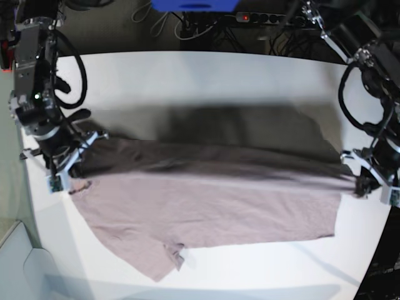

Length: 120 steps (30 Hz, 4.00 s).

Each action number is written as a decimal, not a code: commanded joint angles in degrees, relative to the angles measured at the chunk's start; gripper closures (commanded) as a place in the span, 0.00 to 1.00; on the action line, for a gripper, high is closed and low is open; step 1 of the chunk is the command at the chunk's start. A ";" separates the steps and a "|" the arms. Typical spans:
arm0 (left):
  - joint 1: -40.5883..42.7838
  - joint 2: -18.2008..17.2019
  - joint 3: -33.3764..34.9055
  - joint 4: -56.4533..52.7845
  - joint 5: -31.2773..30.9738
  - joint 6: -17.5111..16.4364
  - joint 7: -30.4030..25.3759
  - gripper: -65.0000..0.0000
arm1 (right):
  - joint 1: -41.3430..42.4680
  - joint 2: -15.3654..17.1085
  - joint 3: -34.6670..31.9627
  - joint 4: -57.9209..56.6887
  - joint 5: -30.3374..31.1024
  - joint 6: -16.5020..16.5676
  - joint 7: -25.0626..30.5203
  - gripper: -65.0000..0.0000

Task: Layout the t-shirt on the table in an organized manner, then fold the t-shirt properly
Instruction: 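Lift the shoulder edge with both grippers and fold it over the hem, then release the folded edge and raise both grippers away from the shirt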

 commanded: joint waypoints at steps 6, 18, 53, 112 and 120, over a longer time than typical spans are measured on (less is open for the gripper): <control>-11.71 -1.08 3.65 1.11 -0.04 0.27 -0.72 1.00 | 13.22 0.73 0.96 0.94 -0.51 -0.33 1.39 1.00; -28.50 -0.47 19.47 5.06 7.43 4.01 -0.54 1.00 | 36.08 3.11 0.69 1.02 -0.42 8.81 1.39 1.00; -32.54 6.13 20.09 6.03 15.78 3.92 2.27 1.00 | 48.21 7.24 0.69 -3.90 -0.69 16.63 7.19 1.00; -7.93 -2.14 9.89 -26.76 9.01 0.27 -10.48 0.55 | 8.30 -8.67 13.97 -19.99 -28.20 16.90 18.18 0.44; -4.68 -2.31 0.92 -27.20 6.46 0.27 -10.57 0.55 | -0.49 -13.24 14.14 -18.84 -28.12 21.56 16.86 0.44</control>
